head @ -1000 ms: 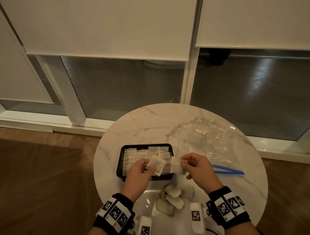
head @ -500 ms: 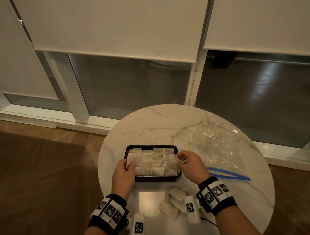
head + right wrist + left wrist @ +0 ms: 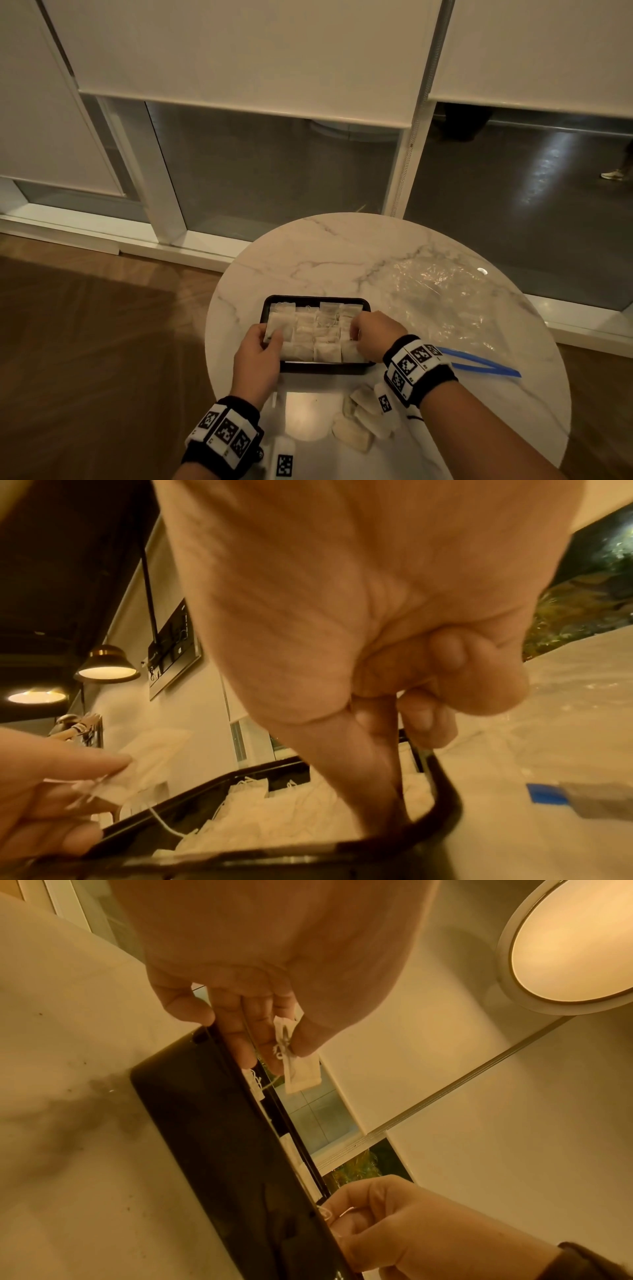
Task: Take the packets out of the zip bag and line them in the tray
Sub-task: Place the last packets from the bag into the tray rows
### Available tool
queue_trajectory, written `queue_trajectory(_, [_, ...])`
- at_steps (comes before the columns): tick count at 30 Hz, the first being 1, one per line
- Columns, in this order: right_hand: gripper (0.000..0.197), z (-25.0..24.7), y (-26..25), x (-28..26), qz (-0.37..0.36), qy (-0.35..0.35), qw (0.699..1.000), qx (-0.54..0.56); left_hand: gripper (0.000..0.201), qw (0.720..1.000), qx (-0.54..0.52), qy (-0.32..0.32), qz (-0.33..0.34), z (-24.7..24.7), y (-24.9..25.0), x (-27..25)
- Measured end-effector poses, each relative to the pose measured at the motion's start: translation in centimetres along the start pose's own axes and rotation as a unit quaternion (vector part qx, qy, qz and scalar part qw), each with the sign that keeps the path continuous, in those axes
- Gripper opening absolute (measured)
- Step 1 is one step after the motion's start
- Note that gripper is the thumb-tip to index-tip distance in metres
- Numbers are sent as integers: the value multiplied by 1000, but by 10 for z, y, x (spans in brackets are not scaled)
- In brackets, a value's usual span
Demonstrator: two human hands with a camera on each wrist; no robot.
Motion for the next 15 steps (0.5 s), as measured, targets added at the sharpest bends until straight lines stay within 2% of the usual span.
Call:
queue_trajectory(10, [28,5,-5,3,2,-5,995,-99,8,1000,-11,-7,-13,1,-3,1])
queue_trajectory(15, [30,7,-4,1,4,5,994,-113,8,1000,0,-8,-9,0,-5,2])
Point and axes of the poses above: each hand's wrist, its own x-axis towards the middle knuckle, its own z-axis out of the palm, y = z × x, the point moved 9 cm from there along x, towards the middle knuckle, and after that the axes turned 14 degrees about -x, right-handed, at the moved point
